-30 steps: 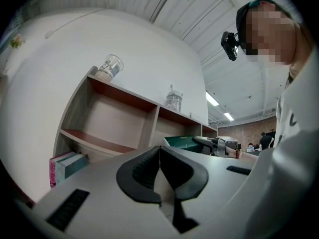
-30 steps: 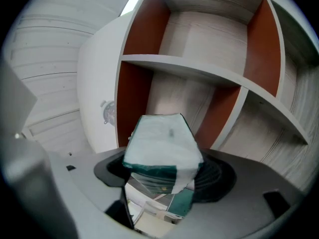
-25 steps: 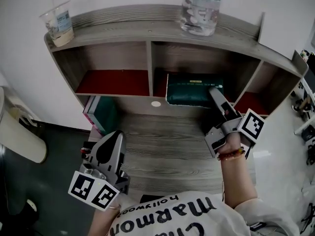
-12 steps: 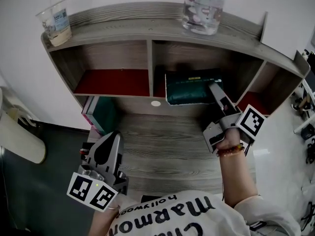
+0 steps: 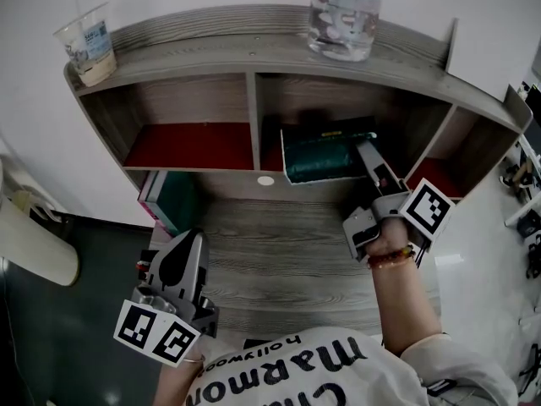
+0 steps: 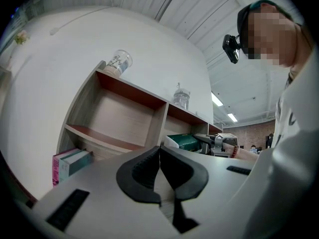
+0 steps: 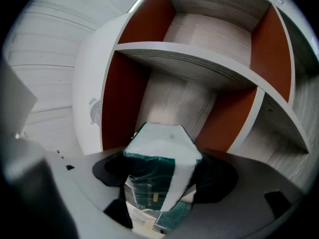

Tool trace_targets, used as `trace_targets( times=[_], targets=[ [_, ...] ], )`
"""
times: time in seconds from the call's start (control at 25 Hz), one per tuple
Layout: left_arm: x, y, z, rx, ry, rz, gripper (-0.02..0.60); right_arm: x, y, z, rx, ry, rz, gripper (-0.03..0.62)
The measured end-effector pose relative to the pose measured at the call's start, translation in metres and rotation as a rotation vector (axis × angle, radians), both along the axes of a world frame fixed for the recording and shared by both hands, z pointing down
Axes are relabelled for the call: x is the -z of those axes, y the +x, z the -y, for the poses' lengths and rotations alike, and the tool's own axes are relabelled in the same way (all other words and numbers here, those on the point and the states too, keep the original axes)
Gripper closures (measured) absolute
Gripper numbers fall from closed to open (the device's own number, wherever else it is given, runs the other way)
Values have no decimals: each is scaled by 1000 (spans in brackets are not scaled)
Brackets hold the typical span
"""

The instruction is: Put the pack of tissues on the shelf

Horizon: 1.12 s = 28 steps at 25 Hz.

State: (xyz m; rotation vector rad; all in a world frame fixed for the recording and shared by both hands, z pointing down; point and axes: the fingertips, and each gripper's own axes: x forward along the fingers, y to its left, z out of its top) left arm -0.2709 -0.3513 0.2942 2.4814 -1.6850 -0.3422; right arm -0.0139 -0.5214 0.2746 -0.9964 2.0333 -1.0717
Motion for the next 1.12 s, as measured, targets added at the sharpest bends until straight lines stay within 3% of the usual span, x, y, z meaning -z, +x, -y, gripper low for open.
trace_targets(
  times=[0.32,0.56,1.12],
  targets=[
    [-6,-1,3,-8,-14,-12,563,-5,10,3,-110,-15,-19,213],
    [-5,-7,1,4,-16,-16,563,-4,21,3,-219,1,-115,203],
    [-6,-3,1,-2,-15,-21,563,-7,26,3,-249,2,-175,201]
  ],
)
